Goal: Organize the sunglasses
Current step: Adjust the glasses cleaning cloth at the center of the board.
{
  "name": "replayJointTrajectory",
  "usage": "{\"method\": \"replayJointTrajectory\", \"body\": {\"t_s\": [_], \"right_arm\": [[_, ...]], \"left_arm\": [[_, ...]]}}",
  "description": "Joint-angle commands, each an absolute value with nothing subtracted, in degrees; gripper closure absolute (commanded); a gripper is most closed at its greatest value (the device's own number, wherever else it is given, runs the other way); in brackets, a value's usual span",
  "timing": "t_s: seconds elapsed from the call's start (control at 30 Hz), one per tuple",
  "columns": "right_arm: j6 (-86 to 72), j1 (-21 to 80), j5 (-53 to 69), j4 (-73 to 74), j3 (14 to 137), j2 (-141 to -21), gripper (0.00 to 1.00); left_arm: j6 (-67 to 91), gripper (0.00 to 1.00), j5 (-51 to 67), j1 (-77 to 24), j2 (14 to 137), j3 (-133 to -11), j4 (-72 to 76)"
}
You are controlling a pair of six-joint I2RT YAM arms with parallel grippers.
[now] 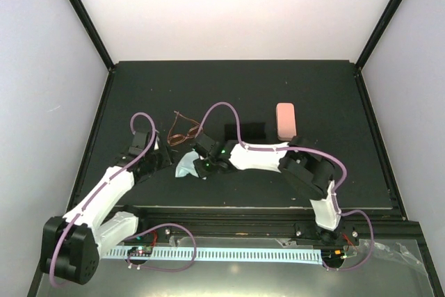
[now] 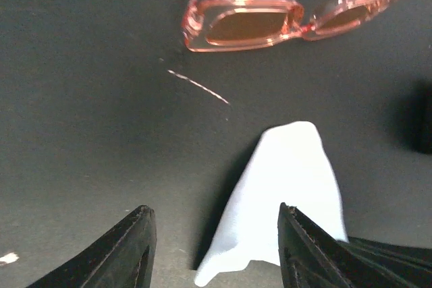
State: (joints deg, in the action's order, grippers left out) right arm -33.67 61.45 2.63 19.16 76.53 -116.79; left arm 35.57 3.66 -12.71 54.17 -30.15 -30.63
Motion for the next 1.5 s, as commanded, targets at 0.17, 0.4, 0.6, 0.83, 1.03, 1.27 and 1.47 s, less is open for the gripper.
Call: {"method": "replayJointTrajectory", "body": {"t_s": [0.17,0.4,0.6,0.83,1.03,1.27,1.47], "right_arm": [[-32.2,60.4,0.1,23.3,63.6,-103.5,0.99],[-37.2,58.7,-2.5,25.9,58.3,-98.4,0.98],[-40.2,57.5,-0.7,26.4,57.6,-94.4,0.98],[-41.6,55.8,8.0,28.6,62.2,-90.9,0.99],[-45.3,52.8,10.9,28.0,58.2,-89.5,0.99],[-49.5,49.7,5.0,27.2,51.9,-87.7,0.99],[-52.0,49.6,-2.0,28.6,50.3,-86.0,0.99]], "left_arm": [[29.3,0.49,18.0,-13.4,64.5,-31.8,-24.1],[30.0,0.49,26.7,-18.2,70.0,-30.8,-18.4],[31.0,0.50,30.3,-21.8,70.5,-28.4,-13.7],[32.0,0.50,27.8,-22.4,68.5,-27.6,-13.2],[32.3,0.49,26.9,-23.0,69.1,-28.4,-12.6],[31.8,0.50,27.8,-25.8,70.7,-28.6,-11.2],[33.3,0.59,27.7,-30.2,70.6,-27.6,-7.7]]}}
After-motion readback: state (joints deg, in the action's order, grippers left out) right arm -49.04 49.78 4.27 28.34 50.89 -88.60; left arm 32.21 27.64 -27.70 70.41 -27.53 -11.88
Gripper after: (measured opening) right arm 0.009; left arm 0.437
